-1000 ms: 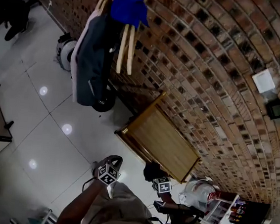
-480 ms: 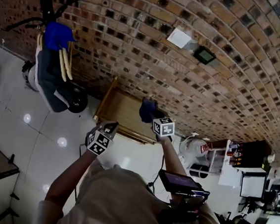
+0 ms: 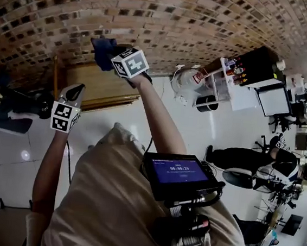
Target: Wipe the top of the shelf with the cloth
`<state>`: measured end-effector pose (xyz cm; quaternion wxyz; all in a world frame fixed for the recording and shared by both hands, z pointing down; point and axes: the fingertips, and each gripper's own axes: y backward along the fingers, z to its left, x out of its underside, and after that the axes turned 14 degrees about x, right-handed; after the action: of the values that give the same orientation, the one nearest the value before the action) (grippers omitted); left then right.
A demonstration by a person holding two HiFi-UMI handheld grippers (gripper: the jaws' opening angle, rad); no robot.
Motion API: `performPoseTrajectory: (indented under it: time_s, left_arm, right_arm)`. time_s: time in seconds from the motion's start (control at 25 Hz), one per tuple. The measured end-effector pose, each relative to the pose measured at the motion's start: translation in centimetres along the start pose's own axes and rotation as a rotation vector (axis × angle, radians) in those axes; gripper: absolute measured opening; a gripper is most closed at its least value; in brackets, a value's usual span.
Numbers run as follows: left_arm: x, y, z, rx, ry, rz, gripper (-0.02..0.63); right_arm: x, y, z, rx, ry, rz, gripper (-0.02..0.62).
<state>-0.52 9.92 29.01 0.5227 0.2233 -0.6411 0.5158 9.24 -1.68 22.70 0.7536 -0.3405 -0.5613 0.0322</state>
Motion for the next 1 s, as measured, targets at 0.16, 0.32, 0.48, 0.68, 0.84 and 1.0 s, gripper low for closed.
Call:
performPoseTrajectory:
  time_s: [0.16, 0.32, 0.48, 0.68, 0.84, 1.0]
  left_arm:
    - [-3.4, -2.1, 1.8, -0.011, 0.009, -0.024, 0.005]
    - [-5.7, -3.2, 2.9, -0.035, 0.031, -0.044, 0.005]
    - [-6.5, -3.5, 3.6, -0.072, 0.095, -0.071, 0.005]
    - [-6.4, -3.5, 3.1, -0.118, 0.158, -0.084, 0.005]
    - [-5.2, -6.1, 0.5, -0.121, 0.175, -0.064, 0.005]
    - [-3.0, -7.7, -0.9, -0.166, 0.229, -0.046, 0.005]
  right_arm:
    - [-0.6, 0.8, -1.8, 0.011, 0.038, 0.001, 0.078]
    - [-0.1, 0.7, -3.0, 0.0, 0.056, 0.02, 0.078]
    - [-0.3, 1.0, -3.3, -0.035, 0.083, 0.0, 0.078]
    - [0.4, 2.3, -2.3, -0.111, 0.115, -0.041, 0.08]
    - [3.6, 5.0, -3.7, -0.172, 0.078, -0.075, 0.08]
    - [7.8, 6.8, -6.0, -0.21, -0.032, -0.068, 0.081]
